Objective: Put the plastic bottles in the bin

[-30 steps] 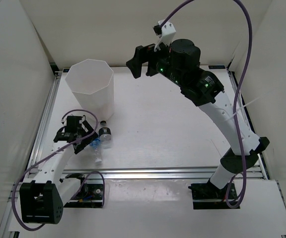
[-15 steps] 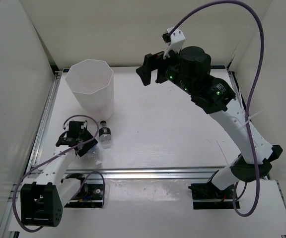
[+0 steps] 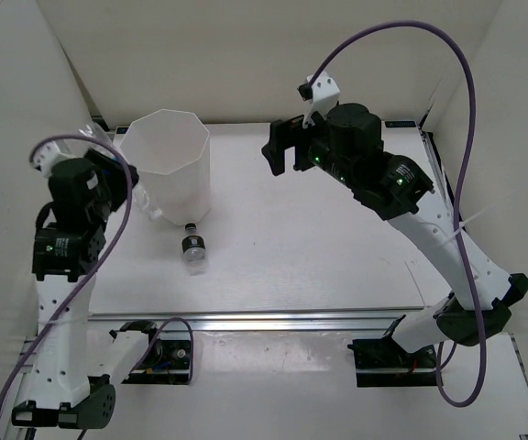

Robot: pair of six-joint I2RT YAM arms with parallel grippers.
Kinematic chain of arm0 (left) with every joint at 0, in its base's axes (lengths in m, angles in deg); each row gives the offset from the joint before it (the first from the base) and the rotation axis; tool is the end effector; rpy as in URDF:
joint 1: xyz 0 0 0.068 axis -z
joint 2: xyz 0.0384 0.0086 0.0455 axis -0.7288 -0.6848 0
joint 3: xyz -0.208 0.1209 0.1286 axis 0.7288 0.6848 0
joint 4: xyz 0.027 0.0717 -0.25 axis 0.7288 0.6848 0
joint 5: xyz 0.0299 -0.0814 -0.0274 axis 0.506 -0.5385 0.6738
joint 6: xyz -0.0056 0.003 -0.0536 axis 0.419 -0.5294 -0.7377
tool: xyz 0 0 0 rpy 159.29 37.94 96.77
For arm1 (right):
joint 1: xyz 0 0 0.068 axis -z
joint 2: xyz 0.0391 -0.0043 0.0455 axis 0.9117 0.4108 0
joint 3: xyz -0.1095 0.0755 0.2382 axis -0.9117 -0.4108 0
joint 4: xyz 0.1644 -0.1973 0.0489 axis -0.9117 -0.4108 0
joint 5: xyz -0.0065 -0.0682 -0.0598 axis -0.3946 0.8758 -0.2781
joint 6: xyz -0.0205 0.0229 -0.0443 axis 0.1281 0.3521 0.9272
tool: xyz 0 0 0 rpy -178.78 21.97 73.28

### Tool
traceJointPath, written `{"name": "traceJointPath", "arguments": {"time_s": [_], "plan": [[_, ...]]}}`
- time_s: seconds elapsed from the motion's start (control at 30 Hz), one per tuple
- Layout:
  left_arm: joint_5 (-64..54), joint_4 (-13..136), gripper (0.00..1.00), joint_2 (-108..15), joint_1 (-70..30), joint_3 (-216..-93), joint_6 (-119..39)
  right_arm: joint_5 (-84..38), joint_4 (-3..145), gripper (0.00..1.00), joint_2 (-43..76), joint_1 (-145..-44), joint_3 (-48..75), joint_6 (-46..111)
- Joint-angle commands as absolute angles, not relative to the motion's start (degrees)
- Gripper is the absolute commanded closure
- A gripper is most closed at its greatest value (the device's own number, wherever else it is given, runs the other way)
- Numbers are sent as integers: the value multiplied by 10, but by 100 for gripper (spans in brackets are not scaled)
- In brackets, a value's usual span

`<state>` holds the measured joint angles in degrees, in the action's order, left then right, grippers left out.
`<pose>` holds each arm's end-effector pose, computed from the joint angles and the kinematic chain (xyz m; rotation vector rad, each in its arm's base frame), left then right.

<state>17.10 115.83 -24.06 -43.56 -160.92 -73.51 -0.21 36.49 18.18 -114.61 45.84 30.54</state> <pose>0.1548 -0.0003 0.4356 -0.8730 1.8361 -0.2928 0.1974 0.2120 0.5153 -0.4222 1.7102 0.5076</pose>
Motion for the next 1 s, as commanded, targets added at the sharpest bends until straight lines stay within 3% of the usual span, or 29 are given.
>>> {"name": "traceJointPath", "arguments": {"time_s": [0.0,0.17,0.37,0.43,0.5,0.53,0.67,0.77,0.83,0.87,0.97], "plan": [[217,1142,47,-295,-433,-1697,-694,9,380,0,166,-1146,453,313],[237,1095,46,-448,-433,-1828,-669,-3,381,0,166,-1141,447,319],[249,1090,38,-580,-427,-1926,-638,11,381,0,144,-1129,414,332],[249,1090,28,-609,-421,-1949,-627,11,381,0,136,-1122,409,332],[249,1090,0,-615,-413,-1954,-622,11,381,0,131,-1114,401,332],[249,1090,0,-605,-413,-1947,-622,11,381,0,124,-1106,395,332],[296,1090,0,-517,-385,-1879,-610,6,381,0,118,-1081,389,326],[278,1090,0,-401,-375,-1760,-635,1,381,0,113,-1064,379,320],[211,1079,0,-311,-375,-1645,-628,1,381,0,108,-1053,370,312],[95,1052,0,-284,-375,-1605,-610,-6,381,0,108,-1053,360,307],[-30,1046,0,-218,-368,-1480,-598,-17,381,0,108,-1047,347,302]]}}
